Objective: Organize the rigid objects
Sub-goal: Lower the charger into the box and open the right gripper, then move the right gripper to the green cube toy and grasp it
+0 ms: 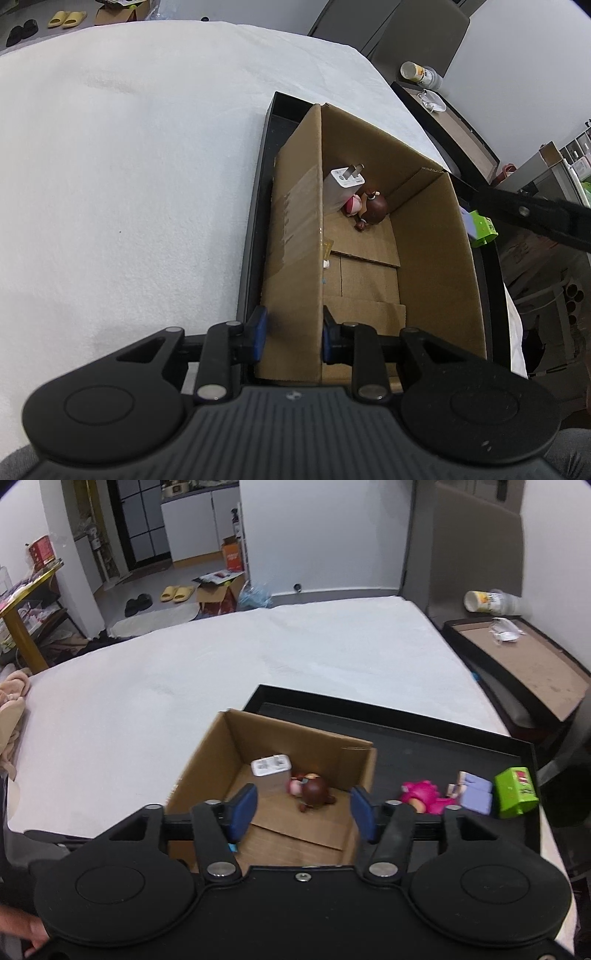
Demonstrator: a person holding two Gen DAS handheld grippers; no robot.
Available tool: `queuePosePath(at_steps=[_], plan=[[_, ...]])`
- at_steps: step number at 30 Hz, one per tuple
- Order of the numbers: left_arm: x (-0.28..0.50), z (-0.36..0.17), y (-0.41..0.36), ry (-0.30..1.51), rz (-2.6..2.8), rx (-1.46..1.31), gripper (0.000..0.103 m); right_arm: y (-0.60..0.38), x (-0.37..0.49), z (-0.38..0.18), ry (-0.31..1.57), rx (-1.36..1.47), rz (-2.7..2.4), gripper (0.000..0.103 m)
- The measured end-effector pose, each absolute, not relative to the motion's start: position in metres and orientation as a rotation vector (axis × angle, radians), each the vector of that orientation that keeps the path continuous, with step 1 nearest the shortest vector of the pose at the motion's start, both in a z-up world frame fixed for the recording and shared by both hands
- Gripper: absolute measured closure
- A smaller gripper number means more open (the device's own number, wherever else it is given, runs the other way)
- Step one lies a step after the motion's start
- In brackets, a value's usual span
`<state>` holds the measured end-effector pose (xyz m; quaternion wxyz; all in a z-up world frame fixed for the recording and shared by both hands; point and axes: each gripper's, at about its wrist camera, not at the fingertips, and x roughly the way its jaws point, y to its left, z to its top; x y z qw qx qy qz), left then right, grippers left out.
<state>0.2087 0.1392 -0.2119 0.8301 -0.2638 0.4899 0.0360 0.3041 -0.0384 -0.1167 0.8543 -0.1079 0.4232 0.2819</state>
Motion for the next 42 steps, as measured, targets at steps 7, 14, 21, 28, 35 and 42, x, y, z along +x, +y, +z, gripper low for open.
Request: queuePosePath(at_steps=[7,14,21,28,35,42], plan=[[0.211,-0.212,0.135,1.049,0.094,-0.538,0.076,-0.076,0.309,-0.12,0.866,-0.162,0.544,0.027],[0.213,-0.211,0.131,1.052,0.111,-0.525,0.076,-0.11,0.315,-0.125,0.834,-0.109,0.515,0.021],[0.214,-0.21,0.126,1.06,0.129,-0.5,0.076,-0.136,0.318,-0.132,0.807,-0.09,0.486,0.02],[0.215,-0.21,0.123,1.07,0.142,-0.483,0.076,-0.159,0.324,-0.145,0.812,-0.024,0.451,0.019],[0.214,-0.209,0.121,1.071,0.15,-0.469,0.076,-0.179,0.323,-0.16,0.796,0.03,0.42,0.019],[0.217,-0.209,0.118,1.076,0.164,-0.461,0.076,-0.193,0.328,-0.17,0.796,0.076,0.395,0.019]])
